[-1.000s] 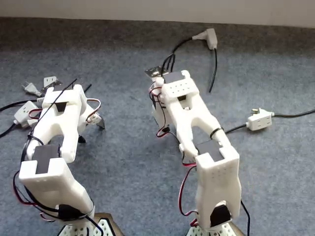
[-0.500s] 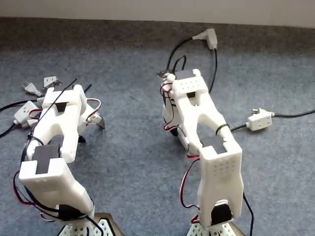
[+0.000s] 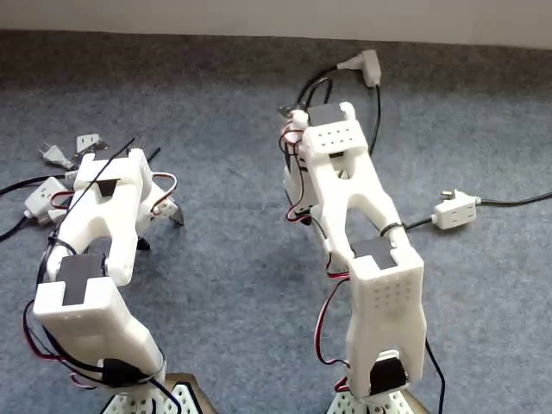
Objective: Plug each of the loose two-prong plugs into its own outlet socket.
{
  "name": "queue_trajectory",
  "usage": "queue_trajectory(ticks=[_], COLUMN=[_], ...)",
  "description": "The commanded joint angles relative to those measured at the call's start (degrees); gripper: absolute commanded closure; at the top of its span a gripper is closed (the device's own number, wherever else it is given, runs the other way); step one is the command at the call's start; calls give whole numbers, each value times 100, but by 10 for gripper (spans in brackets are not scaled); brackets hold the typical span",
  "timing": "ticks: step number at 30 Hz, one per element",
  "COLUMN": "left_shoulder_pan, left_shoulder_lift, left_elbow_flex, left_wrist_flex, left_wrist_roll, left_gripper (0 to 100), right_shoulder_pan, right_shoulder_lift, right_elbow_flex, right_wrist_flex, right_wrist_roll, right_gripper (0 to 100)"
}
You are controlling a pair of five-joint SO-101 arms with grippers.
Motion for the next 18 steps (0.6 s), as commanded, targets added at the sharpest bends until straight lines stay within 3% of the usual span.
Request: queue_trajectory(ticks=[1, 6, 11, 18], left_shoulder_pan=[101, 101, 101, 101], left_shoulder_lift=[-268, -268, -268, -268], left_elbow_flex=[-31, -31, -31, -22], left_wrist_flex=[-185, -185, -185, -185], left_wrist_roll=[26, 26, 26, 26], left_gripper=[708, 708, 708, 708], right_shoulder_pan=[-75, 40, -13, -277], right_shoulder_lift=[-92, -57, -48, 558], right_elbow_flex=[-75, -40, -40, -84], right_wrist_flex=[136, -875, -1209, -1657], right_wrist_roll=[-88, -615, -2084, -3393], right_gripper=[889, 889, 889, 889])
